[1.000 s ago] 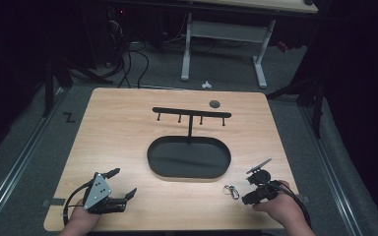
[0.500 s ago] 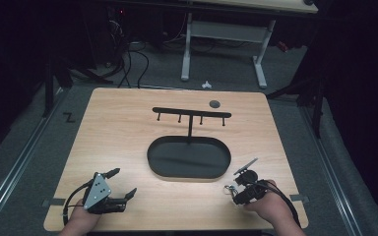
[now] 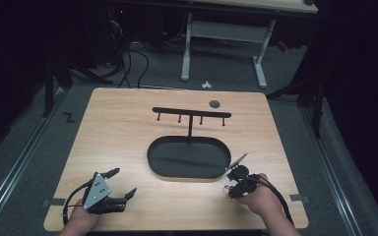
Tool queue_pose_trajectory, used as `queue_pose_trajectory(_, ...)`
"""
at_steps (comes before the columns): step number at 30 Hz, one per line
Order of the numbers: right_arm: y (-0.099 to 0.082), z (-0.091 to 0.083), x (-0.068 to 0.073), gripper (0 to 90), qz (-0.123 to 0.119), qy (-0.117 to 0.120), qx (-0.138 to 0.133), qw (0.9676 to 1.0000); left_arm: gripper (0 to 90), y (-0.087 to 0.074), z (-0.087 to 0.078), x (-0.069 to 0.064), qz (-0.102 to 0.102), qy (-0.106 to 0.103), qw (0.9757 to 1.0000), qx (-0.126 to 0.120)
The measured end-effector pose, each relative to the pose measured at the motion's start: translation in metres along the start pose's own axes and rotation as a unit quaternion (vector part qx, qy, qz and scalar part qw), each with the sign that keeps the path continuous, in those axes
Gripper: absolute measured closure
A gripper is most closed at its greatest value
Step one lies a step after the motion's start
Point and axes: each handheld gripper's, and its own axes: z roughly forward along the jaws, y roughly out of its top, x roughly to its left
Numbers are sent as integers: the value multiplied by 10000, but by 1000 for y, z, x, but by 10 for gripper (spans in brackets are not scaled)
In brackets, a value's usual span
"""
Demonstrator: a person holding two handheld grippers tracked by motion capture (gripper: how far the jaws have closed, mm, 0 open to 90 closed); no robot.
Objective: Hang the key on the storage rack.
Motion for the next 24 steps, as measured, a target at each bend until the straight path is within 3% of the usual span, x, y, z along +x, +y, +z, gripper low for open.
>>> queue_pose_trajectory(12,8,4,0,678,69,39,146,9999,152,0,0,0,3,-3,10000,13)
queue_pose_trajectory(18,10,4,0,643,-249,87,230,9994,152,0,0,0,4,-6,10000,4)
queue_pose_trajectory(24,11,4,0,645,-317,89,257,9991,152,-1,0,0,-1,-19,10000,33)
